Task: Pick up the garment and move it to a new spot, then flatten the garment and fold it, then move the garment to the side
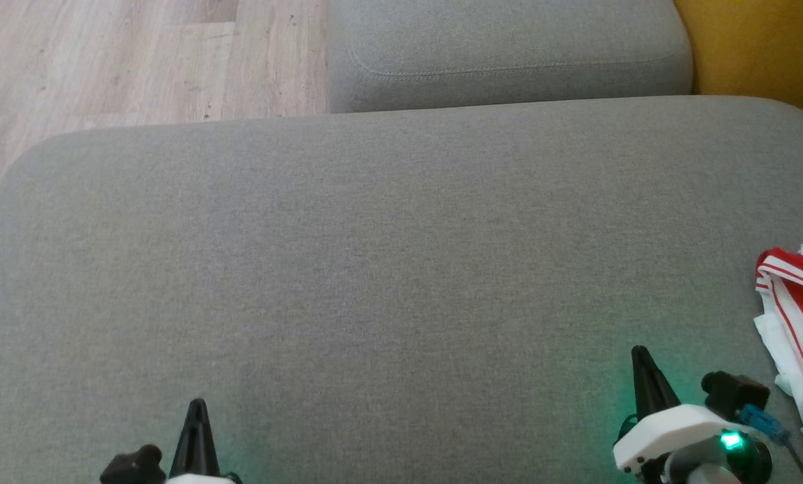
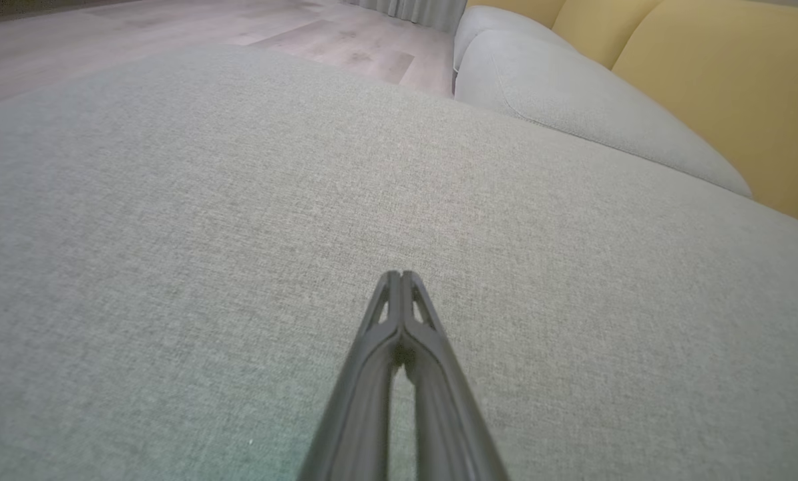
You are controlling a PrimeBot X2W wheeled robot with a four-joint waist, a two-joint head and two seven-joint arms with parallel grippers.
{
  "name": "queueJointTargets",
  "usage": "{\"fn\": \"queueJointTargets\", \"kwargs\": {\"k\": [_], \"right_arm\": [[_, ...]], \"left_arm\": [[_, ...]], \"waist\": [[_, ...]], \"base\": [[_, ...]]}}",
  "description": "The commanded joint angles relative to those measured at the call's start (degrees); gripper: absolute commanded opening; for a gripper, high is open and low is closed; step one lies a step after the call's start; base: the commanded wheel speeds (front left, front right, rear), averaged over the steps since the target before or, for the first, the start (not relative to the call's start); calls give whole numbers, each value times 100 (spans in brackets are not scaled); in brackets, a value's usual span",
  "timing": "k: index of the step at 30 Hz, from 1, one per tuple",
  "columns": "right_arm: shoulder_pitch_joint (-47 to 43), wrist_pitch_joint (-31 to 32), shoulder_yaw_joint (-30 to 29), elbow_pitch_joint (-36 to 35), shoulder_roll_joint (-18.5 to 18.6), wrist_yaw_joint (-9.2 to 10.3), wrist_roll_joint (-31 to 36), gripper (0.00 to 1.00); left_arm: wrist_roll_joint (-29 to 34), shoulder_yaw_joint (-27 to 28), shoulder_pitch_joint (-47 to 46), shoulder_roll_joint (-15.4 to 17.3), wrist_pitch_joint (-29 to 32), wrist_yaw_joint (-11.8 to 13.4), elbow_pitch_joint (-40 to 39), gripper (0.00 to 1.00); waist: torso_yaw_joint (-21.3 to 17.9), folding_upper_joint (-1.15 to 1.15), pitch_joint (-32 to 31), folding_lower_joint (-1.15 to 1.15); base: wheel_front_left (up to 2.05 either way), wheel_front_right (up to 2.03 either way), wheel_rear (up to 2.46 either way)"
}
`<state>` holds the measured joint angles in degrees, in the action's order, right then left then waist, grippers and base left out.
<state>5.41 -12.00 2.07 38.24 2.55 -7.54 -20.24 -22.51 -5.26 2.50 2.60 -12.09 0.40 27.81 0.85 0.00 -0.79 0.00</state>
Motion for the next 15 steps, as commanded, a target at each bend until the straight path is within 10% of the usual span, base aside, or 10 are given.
{"fn": "queueJointTargets", "kwargs": {"k": [1, 15], "right_arm": [[251, 25, -24, -229, 6, 1, -164, 0], [225, 257, -128, -516, 10, 1, -1072, 0]], "left_arm": [[-152, 114, -285, 5, 32, -53, -196, 0], [-1033, 248, -357, 8, 264, -148, -352, 0]], "waist": [[-1, 0, 2, 0], [-11, 0, 14, 0]], "base": [[0, 0, 0], [0, 0, 0]]}}
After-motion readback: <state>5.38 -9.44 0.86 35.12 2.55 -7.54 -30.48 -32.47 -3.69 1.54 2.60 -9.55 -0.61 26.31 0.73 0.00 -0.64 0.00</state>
